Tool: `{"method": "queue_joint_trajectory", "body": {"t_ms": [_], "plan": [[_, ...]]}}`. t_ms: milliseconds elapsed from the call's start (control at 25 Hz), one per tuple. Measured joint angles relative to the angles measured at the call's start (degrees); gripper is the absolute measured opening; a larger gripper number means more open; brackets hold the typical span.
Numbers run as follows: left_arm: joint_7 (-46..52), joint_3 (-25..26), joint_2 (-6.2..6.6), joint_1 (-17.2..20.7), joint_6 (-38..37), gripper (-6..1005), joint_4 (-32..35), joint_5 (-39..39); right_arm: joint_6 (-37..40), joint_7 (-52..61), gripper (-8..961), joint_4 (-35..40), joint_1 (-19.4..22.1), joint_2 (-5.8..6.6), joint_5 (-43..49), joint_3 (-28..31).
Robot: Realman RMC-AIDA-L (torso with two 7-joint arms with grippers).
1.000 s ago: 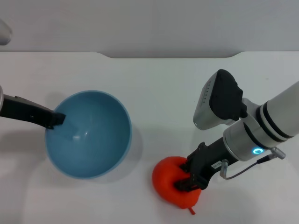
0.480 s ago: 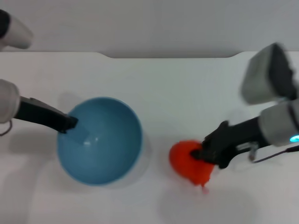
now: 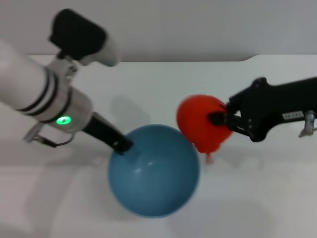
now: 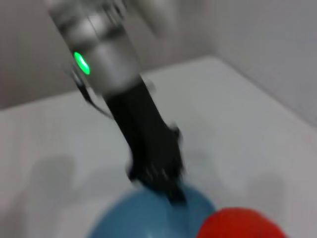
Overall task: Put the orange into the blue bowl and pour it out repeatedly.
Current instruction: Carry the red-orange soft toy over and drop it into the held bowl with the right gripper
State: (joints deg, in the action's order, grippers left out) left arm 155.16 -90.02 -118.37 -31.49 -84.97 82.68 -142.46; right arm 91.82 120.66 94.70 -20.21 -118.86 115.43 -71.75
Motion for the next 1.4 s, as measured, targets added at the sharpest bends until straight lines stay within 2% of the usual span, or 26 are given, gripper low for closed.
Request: {"method": "queue_joint_trajectory", "body": {"t_ms": [120,200,480,760,1000,1200,1400], "plan": [[1.8,-3.1,-0.18,-3.4,1.3,-2,-2.1,0.2,0.2,0.0,38,0.6,-1.2,0.06,-0.8,-1.5],[4.2,-6.6,-0.28,-6.2,2.8,-1,-3.6,0.3,-0.9,-0.2,49,-1.1,-2.1,0.01,-0.6,-5.0],[6.1,-9.7,-0.55,-8.9,5.6,-1,-3.3,1.4,-1.2,0.8,89,-7.7,-4.9,0.07,3.0,-9.2],[6.2,-9.1,-0.41,-9.3,6.6,-1,-2.7,2.3,-2.3,4.9,128,-7.6,-5.1,-0.11,8.1,-11.4],[6.1,-9.2,-0.28,-8.8,7.2,-2,-2.9,2.4,-3.3,6.9,343,-2.6,-3.1,0.02,8.3,-10.8],[5.8,-9.2,-0.20,-8.5,7.2,-2,-2.9,2.4,-3.4,7.8,390,-1.4,-2.4,0.06,8.6,-10.9],[5.7,-9.2,-0.12,-8.5,6.9,-2,-2.9,2.3,-3.3,8.4,389,-1.3,-2.4,0.03,8.7,-11.2]]}}
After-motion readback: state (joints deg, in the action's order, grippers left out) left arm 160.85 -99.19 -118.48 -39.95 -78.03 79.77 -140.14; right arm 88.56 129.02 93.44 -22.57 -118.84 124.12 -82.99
